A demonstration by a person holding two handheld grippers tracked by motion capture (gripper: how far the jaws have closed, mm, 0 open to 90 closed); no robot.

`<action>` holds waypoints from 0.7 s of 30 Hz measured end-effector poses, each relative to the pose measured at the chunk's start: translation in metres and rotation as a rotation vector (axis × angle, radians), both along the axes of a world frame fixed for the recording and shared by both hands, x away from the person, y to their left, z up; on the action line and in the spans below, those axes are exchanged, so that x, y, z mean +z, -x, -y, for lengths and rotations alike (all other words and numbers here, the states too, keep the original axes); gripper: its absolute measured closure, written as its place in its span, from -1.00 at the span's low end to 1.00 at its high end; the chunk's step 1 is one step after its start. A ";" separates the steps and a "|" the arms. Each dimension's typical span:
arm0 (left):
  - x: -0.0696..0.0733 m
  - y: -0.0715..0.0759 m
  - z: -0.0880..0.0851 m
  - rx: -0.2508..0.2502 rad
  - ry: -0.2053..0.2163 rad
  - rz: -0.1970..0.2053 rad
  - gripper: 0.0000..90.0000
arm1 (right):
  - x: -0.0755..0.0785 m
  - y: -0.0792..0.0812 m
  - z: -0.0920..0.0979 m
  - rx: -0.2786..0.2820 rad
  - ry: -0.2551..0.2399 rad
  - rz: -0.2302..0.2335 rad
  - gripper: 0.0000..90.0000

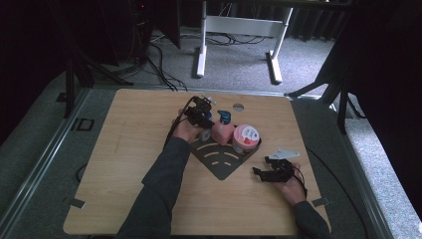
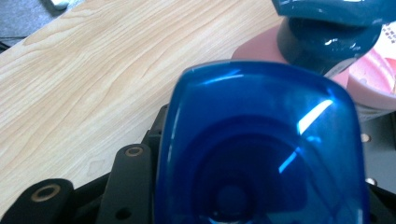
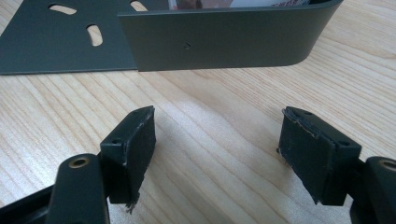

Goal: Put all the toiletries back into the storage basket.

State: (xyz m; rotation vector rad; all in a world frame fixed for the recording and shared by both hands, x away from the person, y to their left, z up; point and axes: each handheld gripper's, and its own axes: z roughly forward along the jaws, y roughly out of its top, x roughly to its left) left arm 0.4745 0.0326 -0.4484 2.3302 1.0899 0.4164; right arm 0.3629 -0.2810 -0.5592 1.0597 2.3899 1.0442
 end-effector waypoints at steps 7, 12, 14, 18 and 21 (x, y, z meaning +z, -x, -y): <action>-0.002 -0.003 0.002 0.004 0.023 0.014 0.24 | 0.000 0.000 0.000 0.000 0.000 0.000 -0.40; -0.002 -0.006 0.001 0.004 0.038 0.020 0.24 | 0.000 0.000 0.000 0.000 0.000 0.000 -0.40; -0.003 -0.007 0.001 0.006 0.043 0.022 0.24 | 0.000 0.000 0.000 0.000 0.000 0.000 -0.40; -0.003 -0.009 0.001 0.007 0.053 0.024 0.24 | 0.000 0.000 0.000 0.000 0.000 0.001 -0.40; -0.004 -0.010 0.001 0.012 0.062 0.024 0.24 | 0.000 0.000 0.000 -0.001 0.000 0.000 -0.40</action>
